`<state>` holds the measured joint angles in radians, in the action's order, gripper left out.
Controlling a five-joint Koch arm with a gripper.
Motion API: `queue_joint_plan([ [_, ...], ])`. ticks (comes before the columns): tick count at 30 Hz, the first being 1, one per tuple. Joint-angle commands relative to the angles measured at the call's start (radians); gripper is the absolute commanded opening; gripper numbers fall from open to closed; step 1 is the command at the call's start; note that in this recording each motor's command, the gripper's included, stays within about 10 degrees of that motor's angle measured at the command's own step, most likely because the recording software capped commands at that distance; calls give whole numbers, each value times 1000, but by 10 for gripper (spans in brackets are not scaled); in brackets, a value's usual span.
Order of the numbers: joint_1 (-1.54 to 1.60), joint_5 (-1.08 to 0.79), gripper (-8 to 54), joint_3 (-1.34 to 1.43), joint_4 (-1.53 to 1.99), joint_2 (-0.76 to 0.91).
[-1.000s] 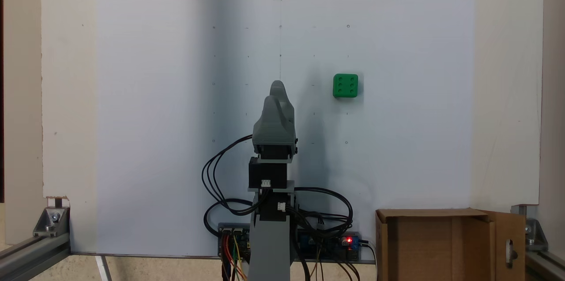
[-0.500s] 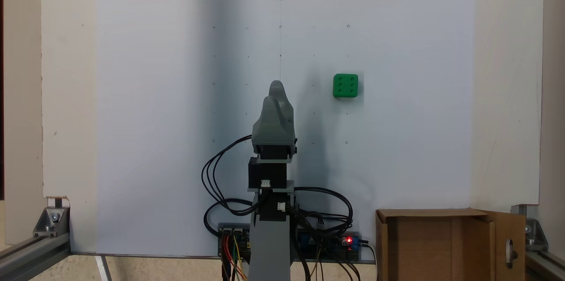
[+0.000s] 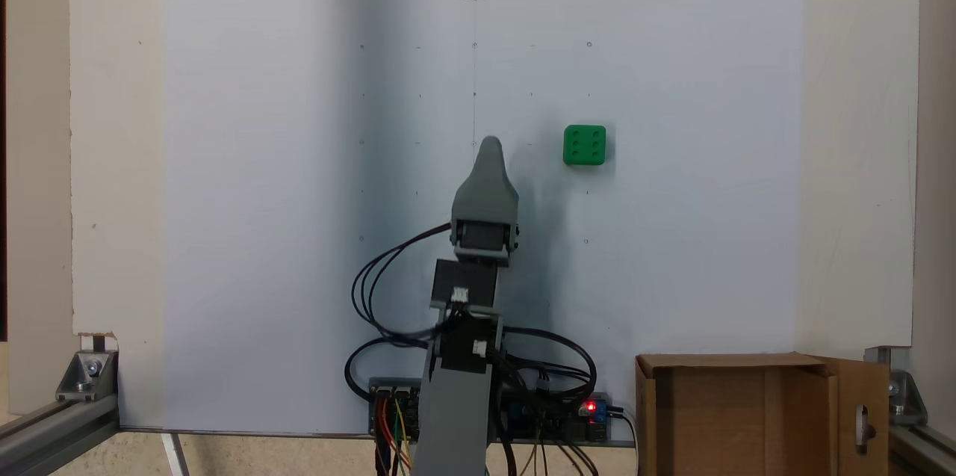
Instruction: Grasp a green dice and put it in the bin.
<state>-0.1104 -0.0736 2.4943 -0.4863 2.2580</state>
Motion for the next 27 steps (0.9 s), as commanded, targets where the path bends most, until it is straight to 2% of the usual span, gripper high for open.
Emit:
queue_joint_plan([
  [1, -12, 40, 432, -133, 164, 104],
  [6, -12, 140, 433, -408, 492, 106],
  [18, 18, 146, 433, -1032, 1228, 95],
  [27, 17, 161, 446, -1072, 1695, 11],
])
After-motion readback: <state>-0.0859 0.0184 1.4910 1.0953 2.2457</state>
